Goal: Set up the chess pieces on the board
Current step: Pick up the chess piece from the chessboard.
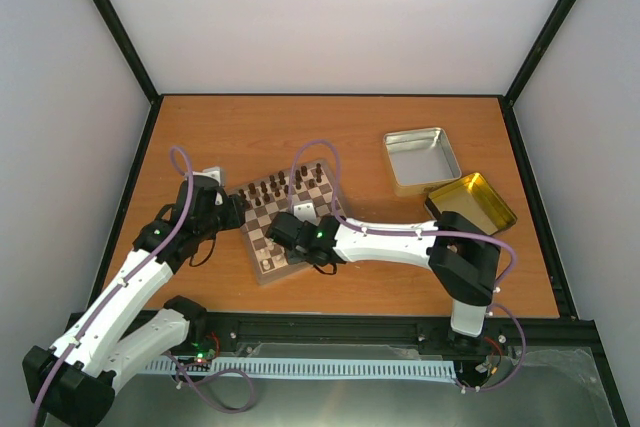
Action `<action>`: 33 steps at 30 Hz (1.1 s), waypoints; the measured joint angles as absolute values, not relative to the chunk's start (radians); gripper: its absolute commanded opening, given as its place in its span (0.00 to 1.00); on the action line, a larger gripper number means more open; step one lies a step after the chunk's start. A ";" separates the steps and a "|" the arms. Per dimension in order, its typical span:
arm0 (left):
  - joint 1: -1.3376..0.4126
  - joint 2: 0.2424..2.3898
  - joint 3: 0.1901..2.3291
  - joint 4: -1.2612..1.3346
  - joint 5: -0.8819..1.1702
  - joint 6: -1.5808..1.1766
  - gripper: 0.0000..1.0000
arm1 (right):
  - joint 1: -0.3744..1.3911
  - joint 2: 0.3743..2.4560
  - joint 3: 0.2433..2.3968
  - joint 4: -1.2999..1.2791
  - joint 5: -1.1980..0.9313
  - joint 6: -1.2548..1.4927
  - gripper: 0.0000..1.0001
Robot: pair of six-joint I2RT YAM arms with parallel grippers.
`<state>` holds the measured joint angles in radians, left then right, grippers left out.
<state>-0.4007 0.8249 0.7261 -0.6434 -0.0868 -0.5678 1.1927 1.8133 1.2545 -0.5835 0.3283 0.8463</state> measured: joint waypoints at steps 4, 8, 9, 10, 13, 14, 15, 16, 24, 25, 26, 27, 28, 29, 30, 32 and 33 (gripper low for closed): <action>-0.401 0.825 0.726 -0.643 -0.086 -0.568 0.48 | 1.193 1.814 1.255 -0.584 0.337 0.846 0.17; -0.401 0.825 0.726 -0.643 -0.079 -0.568 0.50 | 1.193 1.813 1.255 -0.584 0.347 0.846 0.17; -0.401 0.824 0.726 -0.643 -0.076 -0.568 0.51 | 1.193 1.811 1.255 -0.583 0.349 0.846 0.17; -0.401 0.823 0.726 -0.643 -0.070 -0.568 0.53 | 1.193 1.807 1.254 -0.581 0.350 0.846 0.17; -0.401 0.804 0.718 -0.635 -0.039 -0.572 0.56 | 1.193 1.776 1.239 -0.563 0.351 0.846 0.17; -0.401 0.793 0.712 -0.628 -0.029 -0.576 0.57 | 1.193 1.759 1.233 -0.557 0.353 0.846 0.17; -0.401 0.780 0.706 -0.623 -0.018 -0.581 0.58 | 1.193 1.740 1.228 -0.549 0.355 0.847 0.17; -0.401 0.767 0.700 -0.617 -0.006 -0.587 0.58 | 1.193 1.728 1.226 -0.543 0.356 0.848 0.17; -0.400 0.695 0.561 -0.465 0.221 -0.682 0.63 | 1.193 1.652 1.211 -0.479 0.390 0.883 0.17; -0.400 0.695 0.538 -0.439 0.260 -0.700 0.63 | 1.193 1.646 1.207 -0.471 0.393 0.891 0.17; -0.400 0.696 0.517 -0.414 0.298 -0.717 0.63 | 1.193 1.641 1.204 -0.463 0.396 0.900 0.17; -0.400 0.696 0.501 -0.397 0.326 -0.731 0.62 | 1.193 1.634 1.198 -0.451 0.398 0.909 0.17; -0.400 0.695 0.484 -0.373 0.361 -0.752 0.62 | 1.193 1.624 1.189 -0.436 0.400 0.921 0.17; -0.400 0.695 0.470 -0.348 0.393 -0.772 0.61 | 1.193 1.615 1.180 -0.424 0.401 0.931 0.17; -0.399 0.693 0.454 -0.314 0.425 -0.797 0.60 | 1.193 1.604 1.169 -0.408 0.400 0.942 0.17; -0.400 0.682 0.426 -0.258 0.472 -0.842 0.58 | 1.193 1.588 1.153 -0.385 0.400 0.962 0.17; -0.399 0.675 0.414 -0.236 0.488 -0.862 0.54 | 1.193 1.577 1.142 -0.369 0.398 0.972 0.17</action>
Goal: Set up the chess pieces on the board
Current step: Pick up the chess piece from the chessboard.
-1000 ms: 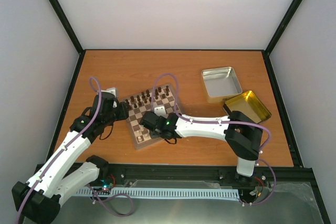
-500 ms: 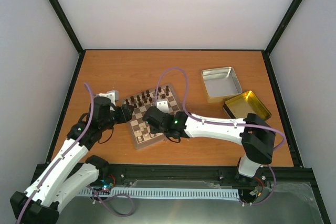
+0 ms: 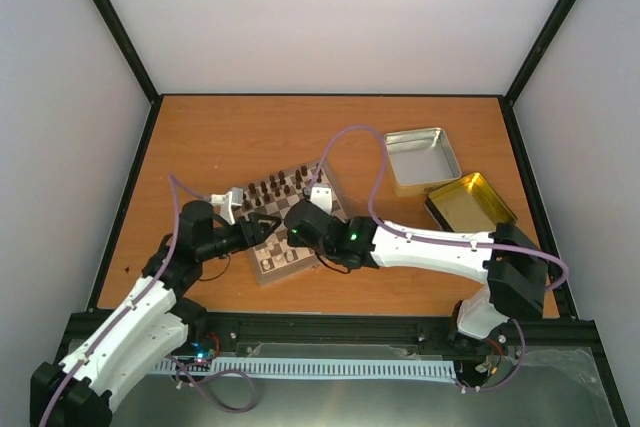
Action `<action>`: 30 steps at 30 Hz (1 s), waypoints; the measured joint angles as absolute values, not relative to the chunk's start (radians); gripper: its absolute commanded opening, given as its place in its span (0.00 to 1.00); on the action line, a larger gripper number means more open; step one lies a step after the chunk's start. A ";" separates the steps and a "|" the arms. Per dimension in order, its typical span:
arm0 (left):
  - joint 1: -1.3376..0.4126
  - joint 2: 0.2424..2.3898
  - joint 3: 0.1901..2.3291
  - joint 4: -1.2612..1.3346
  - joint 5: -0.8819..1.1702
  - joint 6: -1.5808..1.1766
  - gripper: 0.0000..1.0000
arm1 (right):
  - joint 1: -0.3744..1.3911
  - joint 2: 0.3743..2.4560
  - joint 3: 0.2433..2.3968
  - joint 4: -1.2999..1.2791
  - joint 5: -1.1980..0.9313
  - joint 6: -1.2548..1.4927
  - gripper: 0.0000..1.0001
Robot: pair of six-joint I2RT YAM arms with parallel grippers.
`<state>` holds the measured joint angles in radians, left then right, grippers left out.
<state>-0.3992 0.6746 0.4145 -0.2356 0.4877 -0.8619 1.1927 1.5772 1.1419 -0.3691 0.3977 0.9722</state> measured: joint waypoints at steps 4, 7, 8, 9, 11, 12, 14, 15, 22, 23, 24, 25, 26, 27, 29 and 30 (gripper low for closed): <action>-0.399 0.646 0.363 -0.136 0.538 -0.962 0.47 | 1.193 1.527 1.097 -0.307 0.390 1.011 0.17; -0.399 0.635 0.336 -0.093 0.549 -1.018 0.43 | 1.193 1.500 1.073 -0.270 0.387 1.030 0.17; -0.399 0.633 0.329 -0.079 0.550 -1.034 0.43 | 1.193 1.491 1.065 -0.255 0.385 1.034 0.17; -0.399 0.632 0.323 -0.063 0.552 -1.049 0.43 | 1.193 1.484 1.058 -0.244 0.384 1.037 0.17; -0.399 0.634 0.316 -0.038 0.556 -1.070 0.42 | 1.193 1.473 1.052 -0.229 0.382 1.040 0.17; -0.399 0.636 0.313 -0.024 0.559 -1.082 0.41 | 1.193 1.468 1.050 -0.222 0.381 1.041 0.17; -0.399 0.645 0.312 0.001 0.566 -1.099 0.38 | 1.193 1.462 1.044 -0.207 0.376 1.044 0.17; -0.399 0.648 0.312 0.010 0.568 -1.104 0.37 | 1.193 1.461 1.041 -0.204 0.373 1.045 0.17; -0.399 0.670 0.310 0.068 0.580 -1.130 0.22 | 1.193 1.459 1.033 -0.183 0.362 1.046 0.17; -0.399 0.674 0.310 0.073 0.583 -1.132 0.21 | 1.193 1.459 1.032 -0.183 0.361 1.045 0.17; -0.399 0.677 0.310 0.075 0.585 -1.132 0.21 | 1.193 1.459 1.032 -0.183 0.361 1.045 0.17; -0.399 0.679 0.310 0.076 0.587 -1.132 0.20 | 1.193 1.459 1.032 -0.183 0.360 1.045 0.17; -0.399 0.681 0.310 0.075 0.588 -1.131 0.19 | 1.193 1.459 1.032 -0.183 0.360 1.045 0.17; -0.399 0.683 0.310 0.075 0.588 -1.130 0.19 | 1.193 1.459 1.032 -0.183 0.359 1.045 0.17; -0.399 0.685 0.310 0.074 0.588 -1.127 0.19 | 1.193 1.459 1.032 -0.183 0.358 1.045 0.17; -0.399 0.685 0.310 0.073 0.588 -1.125 0.19 | 1.193 1.459 1.032 -0.183 0.358 1.045 0.17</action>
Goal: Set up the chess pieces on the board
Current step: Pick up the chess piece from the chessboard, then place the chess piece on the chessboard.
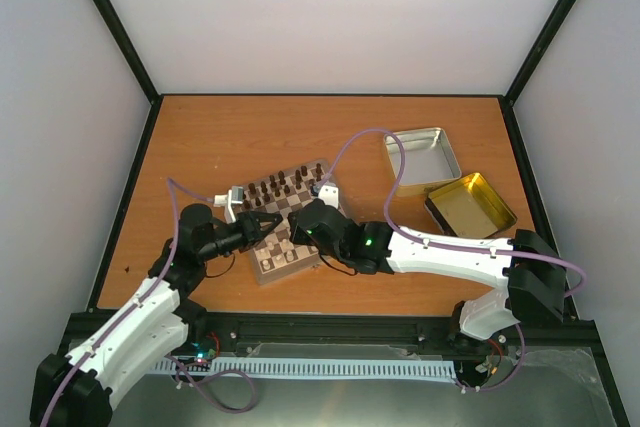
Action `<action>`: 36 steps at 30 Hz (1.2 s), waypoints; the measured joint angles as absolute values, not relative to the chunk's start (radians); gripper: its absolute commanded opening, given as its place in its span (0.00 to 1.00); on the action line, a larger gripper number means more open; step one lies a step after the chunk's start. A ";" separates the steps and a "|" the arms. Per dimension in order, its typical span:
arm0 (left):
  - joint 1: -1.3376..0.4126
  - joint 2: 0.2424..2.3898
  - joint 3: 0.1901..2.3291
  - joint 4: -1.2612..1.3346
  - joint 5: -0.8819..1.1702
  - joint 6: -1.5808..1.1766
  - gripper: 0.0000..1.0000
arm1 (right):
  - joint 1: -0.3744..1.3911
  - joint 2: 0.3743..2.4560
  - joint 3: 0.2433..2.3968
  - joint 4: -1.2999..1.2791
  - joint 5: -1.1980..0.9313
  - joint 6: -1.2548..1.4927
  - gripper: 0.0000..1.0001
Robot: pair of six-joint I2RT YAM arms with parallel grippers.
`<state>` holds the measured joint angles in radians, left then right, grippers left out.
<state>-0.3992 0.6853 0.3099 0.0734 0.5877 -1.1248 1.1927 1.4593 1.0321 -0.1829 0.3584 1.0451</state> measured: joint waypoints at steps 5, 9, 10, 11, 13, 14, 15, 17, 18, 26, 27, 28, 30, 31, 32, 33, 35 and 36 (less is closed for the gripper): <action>-0.399 0.693 0.311 0.064 0.576 -1.100 0.10 | 1.193 1.459 1.032 -0.184 0.355 1.044 0.17; -0.399 0.704 0.336 0.000 0.525 -1.041 0.08 | 1.193 1.460 1.032 -0.190 0.358 1.029 0.17; -0.399 0.706 0.350 -0.030 0.500 -1.019 0.08 | 1.193 1.462 1.032 -0.193 0.363 1.020 0.18; -0.399 0.709 0.369 -0.069 0.471 -0.995 0.08 | 1.193 1.467 1.032 -0.196 0.366 1.009 0.18; -0.399 0.719 0.408 -0.146 0.406 -0.949 0.08 | 1.193 1.483 1.033 -0.207 0.376 0.970 0.19; -0.399 0.724 0.431 -0.187 0.367 -0.923 0.08 | 1.193 1.495 1.035 -0.216 0.382 0.945 0.18; -0.399 0.729 0.456 -0.233 0.324 -0.897 0.08 | 1.193 1.508 1.037 -0.226 0.385 0.921 0.18; -0.399 0.732 0.493 -0.296 0.257 -0.858 0.08 | 1.193 1.539 1.044 -0.250 0.390 0.860 0.19; -0.399 0.732 0.509 -0.326 0.222 -0.840 0.08 | 1.195 1.553 1.046 -0.260 0.392 0.830 0.18; -0.399 0.731 0.557 -0.435 0.084 -0.759 0.08 | 1.219 1.628 1.050 -0.290 0.371 0.664 0.18; -0.399 0.732 0.557 -0.442 0.079 -0.755 0.08 | 1.219 1.635 1.051 -0.293 0.366 0.657 0.18; -0.399 0.732 0.557 -0.447 0.075 -0.750 0.08 | 1.220 1.639 1.051 -0.296 0.362 0.654 0.18; -0.399 0.733 0.557 -0.455 0.072 -0.744 0.08 | 1.220 1.646 1.051 -0.302 0.355 0.650 0.18; -0.399 0.735 0.557 -0.458 0.071 -0.743 0.08 | 1.220 1.647 1.051 -0.304 0.352 0.649 0.18; -0.399 0.736 0.557 -0.462 0.071 -0.740 0.09 | 1.221 1.648 1.051 -0.306 0.347 0.647 0.18; -0.399 0.737 0.557 -0.466 0.071 -0.738 0.09 | 1.222 1.648 1.051 -0.307 0.343 0.645 0.18; -0.399 0.738 0.557 -0.470 0.071 -0.735 0.09 | 1.225 1.648 1.050 -0.307 0.334 0.641 0.19; -0.399 0.739 0.558 -0.471 0.071 -0.733 0.09 | 1.226 1.649 1.050 -0.307 0.329 0.639 0.19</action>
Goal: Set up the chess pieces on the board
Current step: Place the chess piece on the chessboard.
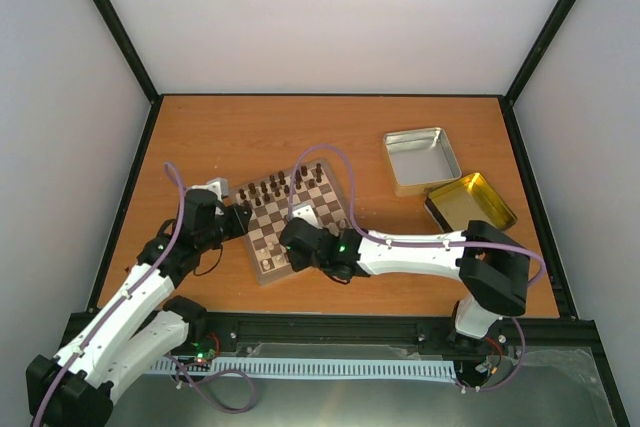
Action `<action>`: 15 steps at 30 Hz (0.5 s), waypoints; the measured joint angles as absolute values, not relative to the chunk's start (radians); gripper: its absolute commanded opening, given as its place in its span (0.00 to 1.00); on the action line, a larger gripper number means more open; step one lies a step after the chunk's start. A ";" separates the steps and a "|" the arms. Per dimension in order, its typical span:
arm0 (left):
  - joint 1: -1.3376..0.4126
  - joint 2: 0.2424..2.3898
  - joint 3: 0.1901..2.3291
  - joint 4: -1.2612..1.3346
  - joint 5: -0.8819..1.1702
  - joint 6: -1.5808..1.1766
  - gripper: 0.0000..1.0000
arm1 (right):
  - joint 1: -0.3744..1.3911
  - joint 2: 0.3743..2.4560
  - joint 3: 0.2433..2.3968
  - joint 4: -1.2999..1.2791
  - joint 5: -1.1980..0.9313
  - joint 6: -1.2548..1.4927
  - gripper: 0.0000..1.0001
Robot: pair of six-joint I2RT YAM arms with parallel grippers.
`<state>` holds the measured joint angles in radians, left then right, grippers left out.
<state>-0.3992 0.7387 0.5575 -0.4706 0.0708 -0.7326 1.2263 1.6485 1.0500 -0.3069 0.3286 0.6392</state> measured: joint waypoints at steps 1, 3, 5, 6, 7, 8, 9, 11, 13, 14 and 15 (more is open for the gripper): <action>-0.399 0.740 0.558 -0.471 0.071 -0.731 0.09 | 1.227 1.650 1.050 -0.307 0.326 0.638 0.19; -0.399 0.742 0.559 -0.471 0.071 -0.729 0.09 | 1.228 1.655 1.050 -0.307 0.324 0.635 0.19; -0.399 0.743 0.559 -0.471 0.072 -0.726 0.09 | 1.229 1.664 1.050 -0.312 0.324 0.636 0.19; -0.399 0.743 0.559 -0.471 0.073 -0.725 0.09 | 1.229 1.669 1.050 -0.314 0.324 0.636 0.19; -0.399 0.743 0.559 -0.471 0.073 -0.724 0.09 | 1.229 1.674 1.050 -0.318 0.325 0.636 0.19; -0.399 0.743 0.559 -0.471 0.073 -0.723 0.09 | 1.229 1.681 1.050 -0.324 0.326 0.637 0.19; -0.399 0.743 0.559 -0.471 0.073 -0.723 0.09 | 1.229 1.685 1.050 -0.326 0.328 0.638 0.20; -0.399 0.743 0.559 -0.471 0.073 -0.723 0.09 | 1.229 1.692 1.050 -0.332 0.329 0.641 0.21; -0.399 0.744 0.559 -0.471 0.074 -0.723 0.09 | 1.229 1.696 1.050 -0.336 0.329 0.644 0.23; -0.399 0.746 0.559 -0.471 0.074 -0.723 0.09 | 1.229 1.699 1.050 -0.337 0.329 0.645 0.25; -0.399 0.748 0.559 -0.471 0.075 -0.723 0.09 | 1.229 1.703 1.050 -0.337 0.329 0.645 0.28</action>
<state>-0.3992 0.7475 0.5587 -0.4709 0.0750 -0.7227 1.2293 1.7031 1.0500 -0.3374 0.3290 0.6449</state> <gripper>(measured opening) 0.105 0.226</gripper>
